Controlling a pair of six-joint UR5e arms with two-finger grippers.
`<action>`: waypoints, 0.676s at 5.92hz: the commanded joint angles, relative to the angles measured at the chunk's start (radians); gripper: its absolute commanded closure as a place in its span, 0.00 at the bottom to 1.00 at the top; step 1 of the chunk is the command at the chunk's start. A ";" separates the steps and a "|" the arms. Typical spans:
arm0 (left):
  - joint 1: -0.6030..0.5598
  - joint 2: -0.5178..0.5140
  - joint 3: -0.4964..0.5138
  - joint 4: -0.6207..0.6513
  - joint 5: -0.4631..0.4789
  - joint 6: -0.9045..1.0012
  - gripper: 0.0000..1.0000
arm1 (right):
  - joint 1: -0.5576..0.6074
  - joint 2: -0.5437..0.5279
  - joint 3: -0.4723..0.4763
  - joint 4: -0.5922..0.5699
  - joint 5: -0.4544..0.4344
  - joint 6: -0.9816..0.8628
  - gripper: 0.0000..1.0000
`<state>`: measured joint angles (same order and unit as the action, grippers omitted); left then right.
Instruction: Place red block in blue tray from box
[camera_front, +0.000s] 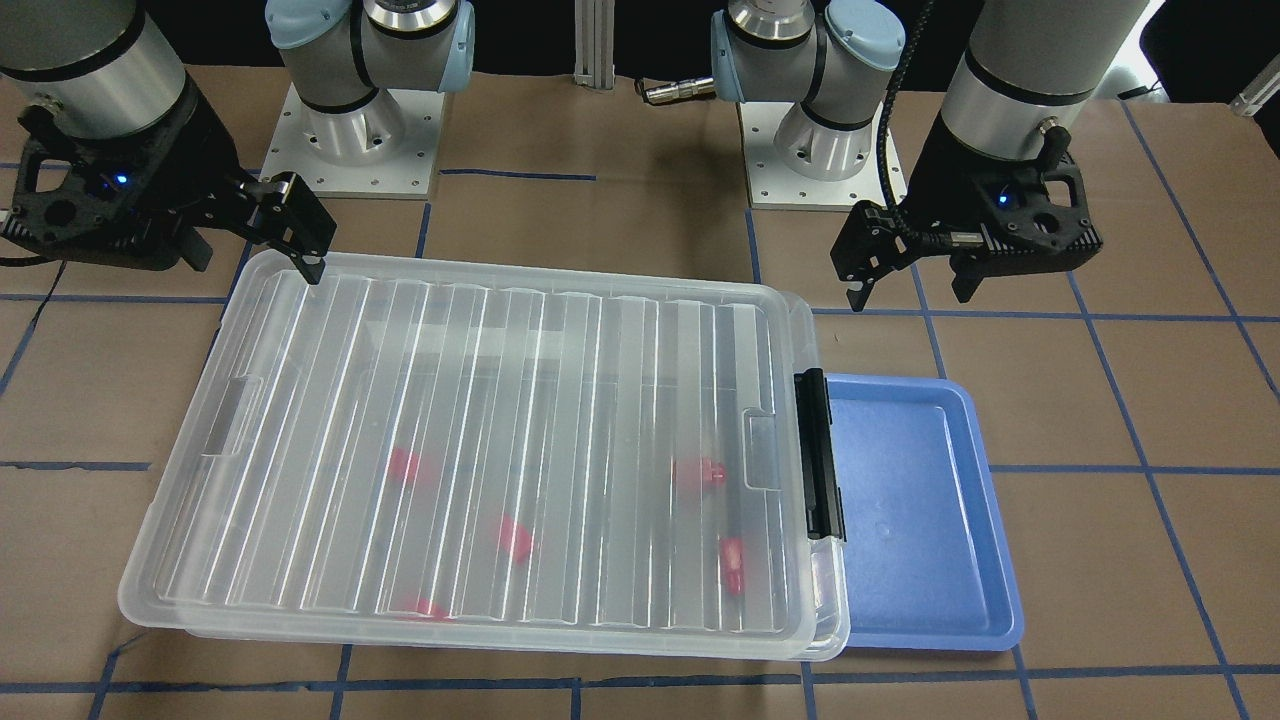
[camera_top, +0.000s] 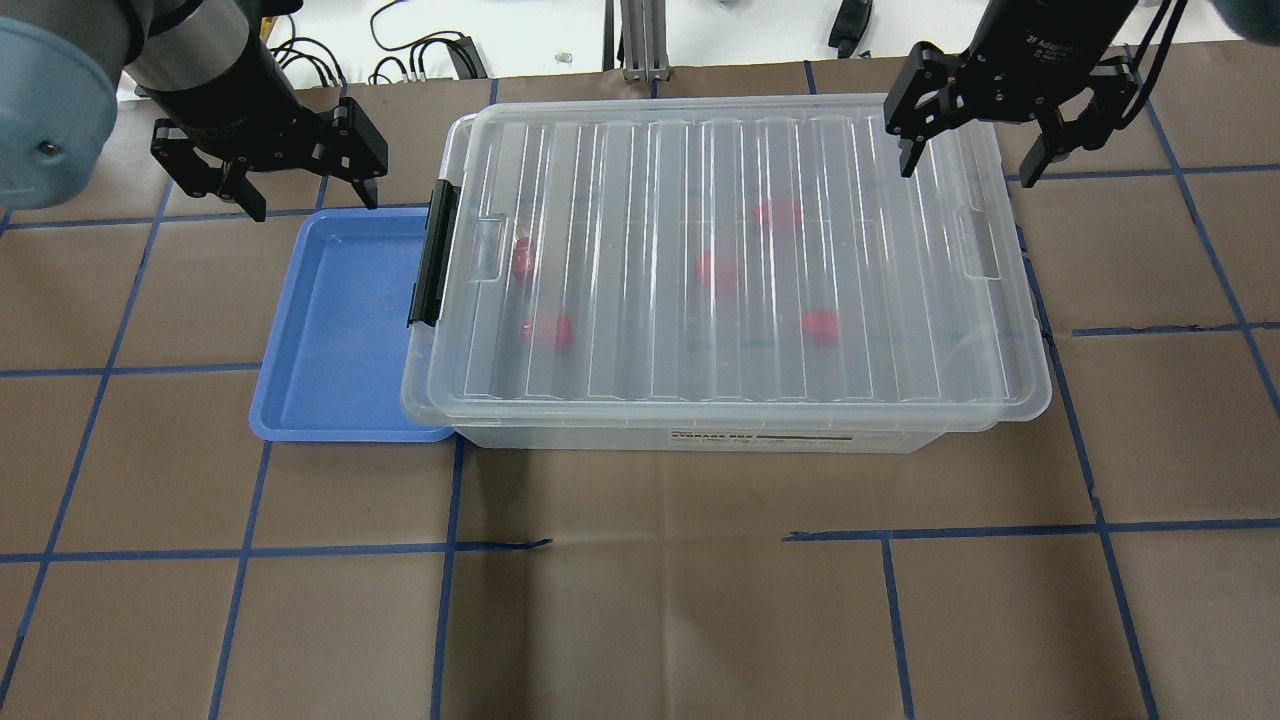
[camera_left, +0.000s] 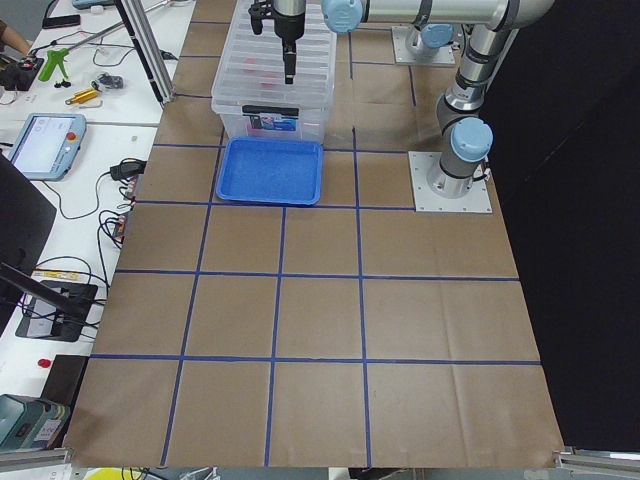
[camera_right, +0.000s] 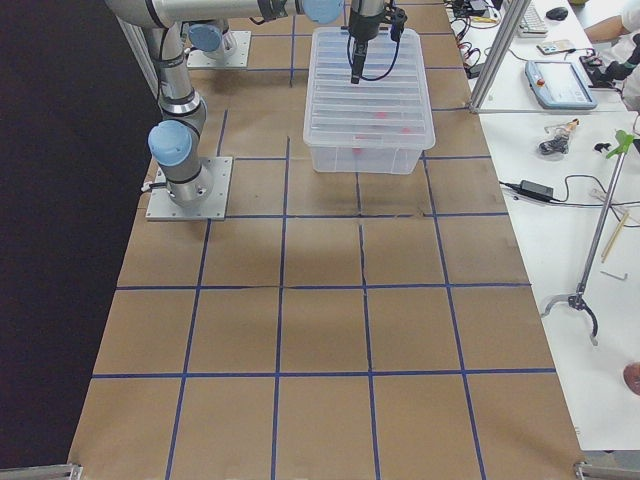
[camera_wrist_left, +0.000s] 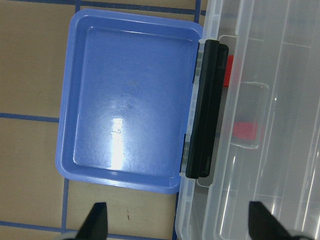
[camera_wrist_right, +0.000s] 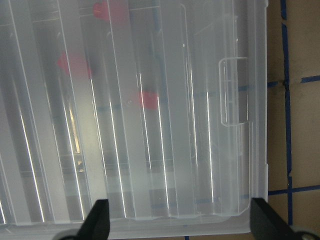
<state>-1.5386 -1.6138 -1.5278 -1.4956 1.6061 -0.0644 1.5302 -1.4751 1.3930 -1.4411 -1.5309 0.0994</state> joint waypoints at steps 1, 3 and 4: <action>0.000 0.000 0.000 0.000 0.000 0.000 0.02 | 0.002 -0.002 0.003 0.010 0.000 0.009 0.00; 0.000 0.000 0.000 -0.002 0.000 0.002 0.02 | -0.001 -0.010 0.023 -0.002 0.000 -0.004 0.00; 0.000 0.000 0.000 -0.002 0.000 0.002 0.02 | -0.024 0.002 0.024 -0.005 -0.003 -0.070 0.00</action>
<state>-1.5386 -1.6138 -1.5278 -1.4968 1.6061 -0.0632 1.5225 -1.4796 1.4143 -1.4425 -1.5320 0.0754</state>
